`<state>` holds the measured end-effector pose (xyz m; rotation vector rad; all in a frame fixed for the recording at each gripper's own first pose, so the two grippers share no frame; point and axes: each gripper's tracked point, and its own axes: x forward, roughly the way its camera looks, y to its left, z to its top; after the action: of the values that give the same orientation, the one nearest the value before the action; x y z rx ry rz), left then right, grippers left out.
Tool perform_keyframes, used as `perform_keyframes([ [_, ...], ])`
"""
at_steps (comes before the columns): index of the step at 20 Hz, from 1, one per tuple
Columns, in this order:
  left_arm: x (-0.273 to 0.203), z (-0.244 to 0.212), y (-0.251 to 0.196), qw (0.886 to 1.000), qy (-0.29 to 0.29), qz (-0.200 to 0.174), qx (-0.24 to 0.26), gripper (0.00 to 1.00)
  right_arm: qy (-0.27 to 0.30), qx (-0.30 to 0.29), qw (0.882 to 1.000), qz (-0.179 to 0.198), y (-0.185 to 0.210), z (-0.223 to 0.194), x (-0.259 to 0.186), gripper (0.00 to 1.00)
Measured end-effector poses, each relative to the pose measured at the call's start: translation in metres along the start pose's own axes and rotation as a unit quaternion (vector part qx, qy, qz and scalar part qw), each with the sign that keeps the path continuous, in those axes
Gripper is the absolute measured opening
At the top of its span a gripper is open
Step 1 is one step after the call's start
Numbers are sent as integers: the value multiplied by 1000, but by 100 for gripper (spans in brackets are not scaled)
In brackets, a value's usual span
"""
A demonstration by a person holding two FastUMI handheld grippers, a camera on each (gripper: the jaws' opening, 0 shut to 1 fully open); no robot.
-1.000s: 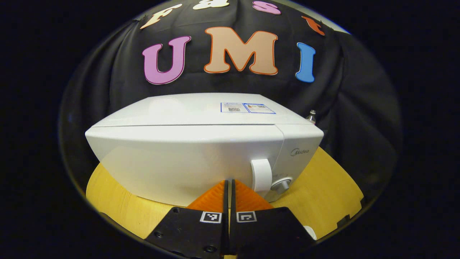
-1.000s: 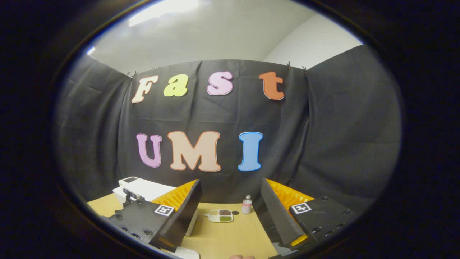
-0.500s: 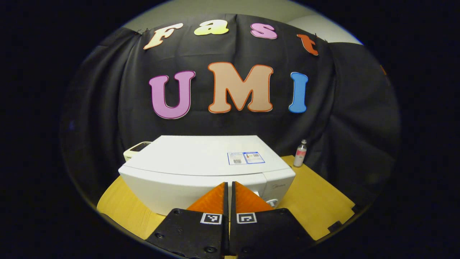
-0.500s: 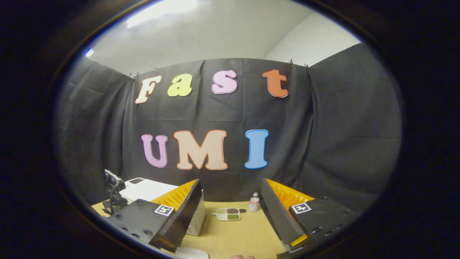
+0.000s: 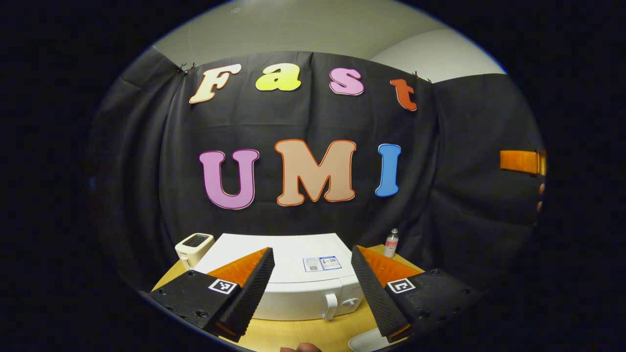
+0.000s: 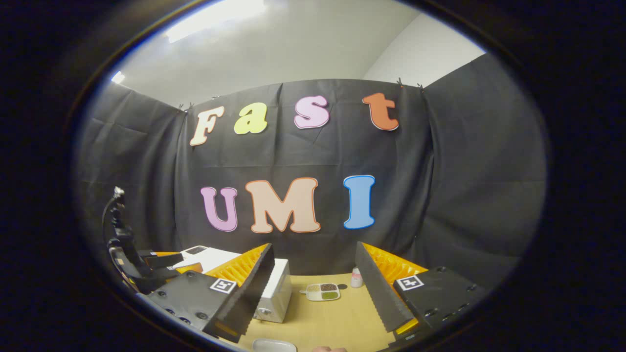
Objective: Open the microwave oven with the left hand, put the food in, and close the microwave oven.
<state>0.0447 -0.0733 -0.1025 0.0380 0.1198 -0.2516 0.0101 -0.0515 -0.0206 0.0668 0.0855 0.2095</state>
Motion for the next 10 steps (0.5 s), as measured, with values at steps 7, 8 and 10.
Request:
perform_keyframes([
  [7,-42,63,3,998,-52,21,18,96,3,3,1000,13,11,-4,-1,96],
  [8,-48,73,0,998,-59,20,12,95,4,4,1000,14,12,-6,0,96],
  [10,-59,89,-2,997,-72,20,-1,94,7,8,1000,17,13,-8,0,96],
])
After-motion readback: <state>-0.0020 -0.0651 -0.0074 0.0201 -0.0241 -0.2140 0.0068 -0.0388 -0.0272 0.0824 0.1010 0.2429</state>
